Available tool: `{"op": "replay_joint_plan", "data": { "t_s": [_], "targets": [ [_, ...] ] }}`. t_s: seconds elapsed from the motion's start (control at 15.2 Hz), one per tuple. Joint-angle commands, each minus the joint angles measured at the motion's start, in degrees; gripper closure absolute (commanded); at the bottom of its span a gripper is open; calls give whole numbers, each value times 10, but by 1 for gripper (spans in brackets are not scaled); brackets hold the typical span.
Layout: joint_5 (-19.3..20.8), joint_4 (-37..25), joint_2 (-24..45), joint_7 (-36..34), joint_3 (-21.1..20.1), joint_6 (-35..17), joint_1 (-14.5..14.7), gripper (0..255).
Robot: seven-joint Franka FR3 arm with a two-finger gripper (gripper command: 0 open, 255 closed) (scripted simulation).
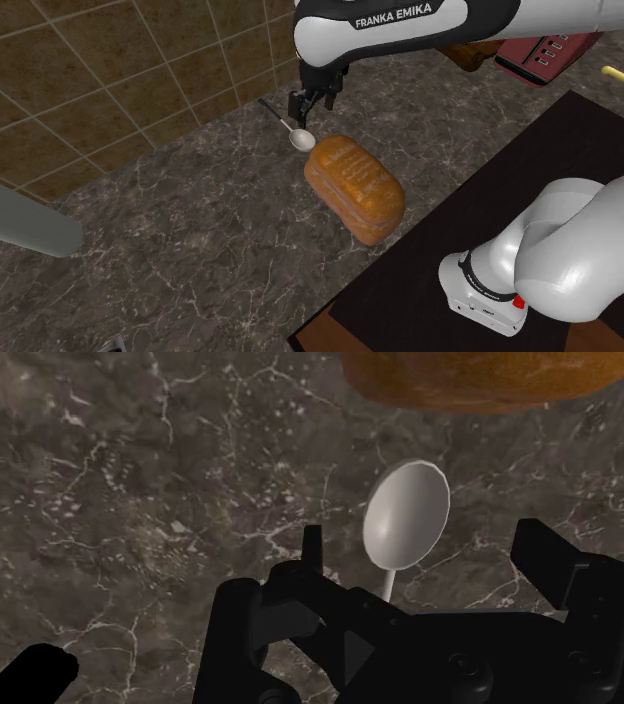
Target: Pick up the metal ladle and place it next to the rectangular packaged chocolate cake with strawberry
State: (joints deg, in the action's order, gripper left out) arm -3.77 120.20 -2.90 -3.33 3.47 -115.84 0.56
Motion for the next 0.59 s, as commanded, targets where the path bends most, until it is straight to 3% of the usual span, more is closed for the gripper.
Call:
{"op": "replay_joint_plan", "data": {
  "t_s": [0.0,0.53],
  "targets": [
    [-10,-34,46,-5,2,-14,-2,0],
    [-49,-203,225,-30,5,-30,-12,0]
  ]
}}
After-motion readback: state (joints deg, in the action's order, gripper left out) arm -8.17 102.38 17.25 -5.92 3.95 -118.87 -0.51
